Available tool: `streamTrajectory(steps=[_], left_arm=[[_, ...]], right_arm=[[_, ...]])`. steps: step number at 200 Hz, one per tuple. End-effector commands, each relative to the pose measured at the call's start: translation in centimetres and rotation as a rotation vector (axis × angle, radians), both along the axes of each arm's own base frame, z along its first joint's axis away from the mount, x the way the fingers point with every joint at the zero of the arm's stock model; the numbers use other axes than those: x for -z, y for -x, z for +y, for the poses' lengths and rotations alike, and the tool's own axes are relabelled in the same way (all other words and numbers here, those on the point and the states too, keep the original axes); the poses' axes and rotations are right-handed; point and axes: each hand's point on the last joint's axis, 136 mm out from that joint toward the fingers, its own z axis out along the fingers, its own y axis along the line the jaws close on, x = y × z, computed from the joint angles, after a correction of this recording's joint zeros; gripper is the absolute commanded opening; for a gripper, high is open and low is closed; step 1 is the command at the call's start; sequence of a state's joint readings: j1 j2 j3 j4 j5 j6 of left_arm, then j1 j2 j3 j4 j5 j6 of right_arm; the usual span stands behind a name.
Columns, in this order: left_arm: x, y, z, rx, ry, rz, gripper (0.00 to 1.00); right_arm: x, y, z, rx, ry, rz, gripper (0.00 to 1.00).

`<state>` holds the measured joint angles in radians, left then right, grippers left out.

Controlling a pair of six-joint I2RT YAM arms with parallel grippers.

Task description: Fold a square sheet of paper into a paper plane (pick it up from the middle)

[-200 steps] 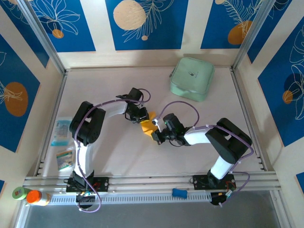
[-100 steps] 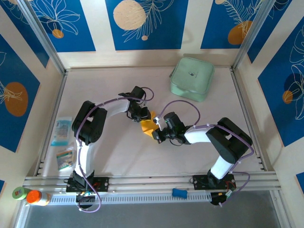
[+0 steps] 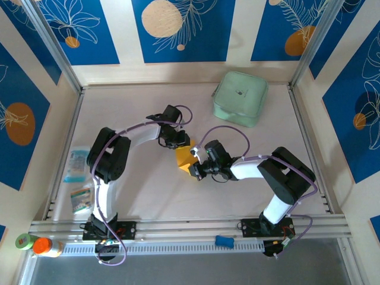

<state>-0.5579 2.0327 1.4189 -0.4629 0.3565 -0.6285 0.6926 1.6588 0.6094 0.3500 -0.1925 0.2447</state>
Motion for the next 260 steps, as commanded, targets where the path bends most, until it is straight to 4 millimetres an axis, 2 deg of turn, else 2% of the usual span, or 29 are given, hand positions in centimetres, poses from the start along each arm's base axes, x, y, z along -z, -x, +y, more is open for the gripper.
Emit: streamTrajectory(steps=[1,48,85,143,207,260], left_arm=[[2.5,0.9,0.3,0.015,-0.07,0.055,0.25],[4.7,1.6,1.1,0.041,-0.168,0.099,0.22],[5.6,2.1,1.2,0.076,-0.212,0.116,0.22],[5.8,2.0,0.9,0.102,-0.229,0.113,0.23],[6.0,2.1,0.8,0.113,-0.233,0.115,0.23],[5.9,2.1,0.5,0.123,-0.224,0.113,0.24]], right_arm=[[-1.3,-0.2,0.4,-0.003,-0.046,0.0,0.01],[-1.6,-1.1,-0.3,0.062,-0.072,0.041,0.02],[-1.7,-1.9,-0.8,0.109,-0.082,0.068,0.02],[-2.7,-2.3,-0.8,0.112,-0.129,0.071,0.02],[-1.3,-3.3,-2.1,0.185,-0.034,0.062,0.02],[-0.6,-3.5,-2.1,0.19,0.009,0.051,0.02]])
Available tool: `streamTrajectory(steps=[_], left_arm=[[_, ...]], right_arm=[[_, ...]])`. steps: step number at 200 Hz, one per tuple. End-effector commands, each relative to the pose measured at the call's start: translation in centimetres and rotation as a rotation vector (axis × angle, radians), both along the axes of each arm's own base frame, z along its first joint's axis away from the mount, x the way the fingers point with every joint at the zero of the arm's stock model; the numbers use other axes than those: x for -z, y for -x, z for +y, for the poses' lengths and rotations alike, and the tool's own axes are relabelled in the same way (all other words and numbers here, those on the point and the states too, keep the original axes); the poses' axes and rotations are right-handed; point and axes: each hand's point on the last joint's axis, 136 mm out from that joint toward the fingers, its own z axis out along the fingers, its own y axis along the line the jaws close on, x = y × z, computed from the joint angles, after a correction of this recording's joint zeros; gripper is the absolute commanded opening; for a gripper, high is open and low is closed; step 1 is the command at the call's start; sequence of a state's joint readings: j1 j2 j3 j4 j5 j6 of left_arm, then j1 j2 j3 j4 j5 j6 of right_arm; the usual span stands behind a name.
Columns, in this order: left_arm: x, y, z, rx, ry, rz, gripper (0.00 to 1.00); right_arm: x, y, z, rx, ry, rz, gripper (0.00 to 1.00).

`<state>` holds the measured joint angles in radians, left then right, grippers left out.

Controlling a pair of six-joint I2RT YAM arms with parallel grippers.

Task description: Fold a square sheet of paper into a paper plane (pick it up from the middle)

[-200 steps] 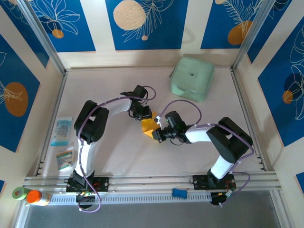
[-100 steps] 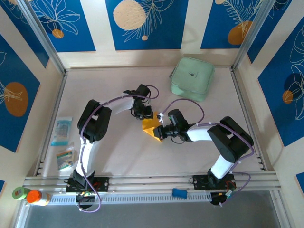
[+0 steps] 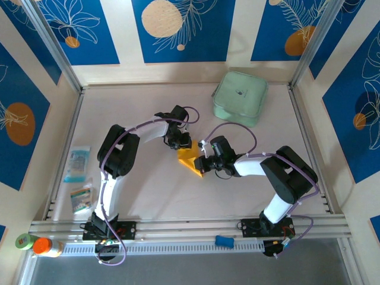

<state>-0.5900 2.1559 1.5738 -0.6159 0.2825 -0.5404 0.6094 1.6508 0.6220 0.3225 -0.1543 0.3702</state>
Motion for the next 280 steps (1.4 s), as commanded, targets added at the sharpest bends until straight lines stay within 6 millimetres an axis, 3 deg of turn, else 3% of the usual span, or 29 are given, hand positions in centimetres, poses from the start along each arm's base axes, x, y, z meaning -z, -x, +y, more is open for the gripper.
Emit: streamTrajectory(steps=[1,173,211,241,254,280], left_arm=[[3.7,2.3,1.0,0.034,-0.096,0.089,0.24],[2.8,1.9,0.4,0.034,-0.07,0.075,0.24],[-0.8,0.3,-0.7,-0.002,0.01,0.009,0.27],[-3.8,-0.9,-0.3,-0.067,0.076,-0.056,0.32],[-4.2,-0.7,0.0,-0.085,0.094,-0.058,0.32],[-3.1,0.5,0.4,-0.083,0.091,-0.018,0.31]], right_arm=[[-0.5,-0.6,0.3,-0.003,0.019,-0.027,0.02],[1.3,-0.2,0.4,-0.012,0.066,0.031,0.02],[1.8,-0.1,0.4,-0.014,0.074,0.049,0.02],[2.1,0.0,0.3,-0.012,0.081,0.057,0.02],[2.0,0.0,0.2,-0.011,0.081,0.055,0.02],[2.1,0.0,0.3,-0.012,0.079,0.058,0.02]])
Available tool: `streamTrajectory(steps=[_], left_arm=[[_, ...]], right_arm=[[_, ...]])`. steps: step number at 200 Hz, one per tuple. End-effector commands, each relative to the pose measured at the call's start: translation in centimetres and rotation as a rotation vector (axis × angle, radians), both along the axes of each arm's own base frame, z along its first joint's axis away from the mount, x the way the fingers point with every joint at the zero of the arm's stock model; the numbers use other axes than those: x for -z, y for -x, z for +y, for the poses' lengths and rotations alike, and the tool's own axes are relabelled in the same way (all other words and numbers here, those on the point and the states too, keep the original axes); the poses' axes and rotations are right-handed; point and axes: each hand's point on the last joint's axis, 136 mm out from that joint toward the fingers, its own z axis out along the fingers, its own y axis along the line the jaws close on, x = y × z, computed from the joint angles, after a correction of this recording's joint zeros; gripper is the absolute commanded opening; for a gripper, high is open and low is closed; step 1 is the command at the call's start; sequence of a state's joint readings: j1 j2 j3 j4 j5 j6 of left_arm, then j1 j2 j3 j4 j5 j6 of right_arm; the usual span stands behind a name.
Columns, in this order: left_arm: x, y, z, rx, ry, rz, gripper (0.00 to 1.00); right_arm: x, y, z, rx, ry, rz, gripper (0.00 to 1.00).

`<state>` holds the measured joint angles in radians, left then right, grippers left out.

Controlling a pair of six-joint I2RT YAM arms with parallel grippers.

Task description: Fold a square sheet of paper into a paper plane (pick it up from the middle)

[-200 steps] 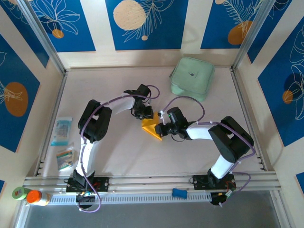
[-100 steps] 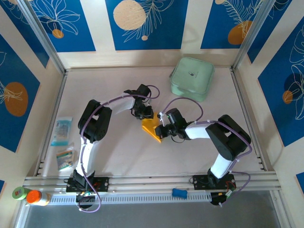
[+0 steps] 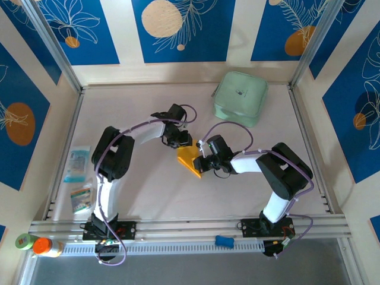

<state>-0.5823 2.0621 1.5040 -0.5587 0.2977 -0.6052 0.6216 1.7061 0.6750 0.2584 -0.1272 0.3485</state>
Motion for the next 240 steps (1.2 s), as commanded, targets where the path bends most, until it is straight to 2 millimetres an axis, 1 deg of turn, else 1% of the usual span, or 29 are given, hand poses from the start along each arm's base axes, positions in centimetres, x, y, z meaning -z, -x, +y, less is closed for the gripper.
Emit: streamTrajectory(steps=[1,27,54,101,140,184,240], left_arm=[[-0.5,0.6,0.3,-0.02,0.029,0.017,0.3],[1.1,1.5,0.8,-0.019,0.004,0.057,0.26],[2.5,1.8,1.0,-0.017,-0.018,0.088,0.23],[3.6,2.0,1.5,-0.005,-0.056,0.107,0.21],[4.3,2.3,1.6,0.004,-0.075,0.12,0.2],[4.7,2.3,1.7,0.008,-0.08,0.128,0.2],[4.2,2.3,1.4,0.014,-0.072,0.121,0.2]], right_arm=[[0.7,0.2,0.1,-0.004,0.017,0.028,0.01],[0.6,0.2,0.2,-0.006,0.013,0.029,0.02],[0.3,0.2,0.4,-0.016,0.002,0.022,0.02],[-0.3,0.2,0.7,-0.036,-0.023,0.001,0.02],[-0.5,0.0,0.8,-0.042,-0.03,-0.008,0.02],[-0.5,-0.3,0.7,-0.035,-0.025,-0.007,0.01],[0.2,0.0,0.7,-0.04,-0.014,0.019,0.01]])
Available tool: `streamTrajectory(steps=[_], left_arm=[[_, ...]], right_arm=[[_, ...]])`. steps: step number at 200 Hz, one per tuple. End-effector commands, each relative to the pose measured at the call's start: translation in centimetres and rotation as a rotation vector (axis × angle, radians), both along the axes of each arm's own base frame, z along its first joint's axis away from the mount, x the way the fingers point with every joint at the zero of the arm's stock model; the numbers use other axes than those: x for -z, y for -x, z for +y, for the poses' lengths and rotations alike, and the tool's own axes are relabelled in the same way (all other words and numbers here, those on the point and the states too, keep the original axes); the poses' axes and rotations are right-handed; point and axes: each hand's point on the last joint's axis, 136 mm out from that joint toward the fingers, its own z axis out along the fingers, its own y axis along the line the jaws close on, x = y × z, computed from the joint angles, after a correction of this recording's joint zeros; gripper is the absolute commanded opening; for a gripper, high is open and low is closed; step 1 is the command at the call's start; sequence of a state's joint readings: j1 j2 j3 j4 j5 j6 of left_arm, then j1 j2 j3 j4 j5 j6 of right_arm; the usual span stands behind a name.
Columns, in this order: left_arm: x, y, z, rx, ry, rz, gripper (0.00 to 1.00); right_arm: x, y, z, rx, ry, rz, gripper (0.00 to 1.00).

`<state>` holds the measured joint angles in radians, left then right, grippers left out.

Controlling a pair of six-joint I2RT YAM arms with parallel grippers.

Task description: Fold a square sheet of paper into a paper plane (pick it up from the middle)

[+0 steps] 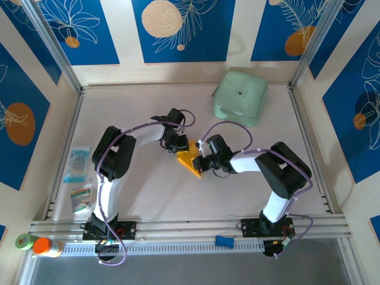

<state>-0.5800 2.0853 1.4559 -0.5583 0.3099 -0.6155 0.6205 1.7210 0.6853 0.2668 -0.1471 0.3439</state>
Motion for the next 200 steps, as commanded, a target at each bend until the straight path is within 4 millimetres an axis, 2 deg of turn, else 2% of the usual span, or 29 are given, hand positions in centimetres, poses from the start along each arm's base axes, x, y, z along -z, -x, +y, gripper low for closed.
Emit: streamTrajectory(steps=[1,38,69,95,122,167,200], left_arm=[[1.8,0.9,0.6,0.023,-0.043,0.051,0.2],[0.2,0.1,0.0,0.023,-0.014,0.014,0.21],[-3.2,-1.0,-0.6,-0.005,0.046,-0.062,0.23],[-5.3,-0.9,0.0,-0.073,0.077,-0.112,0.24],[-5.5,0.5,0.1,-0.148,0.164,-0.106,0.24],[-5.5,3.0,-2.0,-0.221,0.393,-0.062,0.24],[-4.0,4.1,-2.4,-0.254,0.434,-0.022,0.23]], right_arm=[[0.2,0.1,0.3,-0.025,-0.001,0.017,0.02],[0.7,0.3,-0.1,-0.02,0.017,0.031,0.02],[1.2,0.4,-0.3,-0.015,0.033,0.045,0.02],[1.2,0.5,-0.4,-0.01,0.036,0.049,0.01],[1.3,0.5,-0.5,-0.008,0.038,0.052,0.01],[1.4,0.5,-0.4,-0.009,0.042,0.06,0.01],[1.6,0.5,-0.4,-0.009,0.046,0.063,0.01]])
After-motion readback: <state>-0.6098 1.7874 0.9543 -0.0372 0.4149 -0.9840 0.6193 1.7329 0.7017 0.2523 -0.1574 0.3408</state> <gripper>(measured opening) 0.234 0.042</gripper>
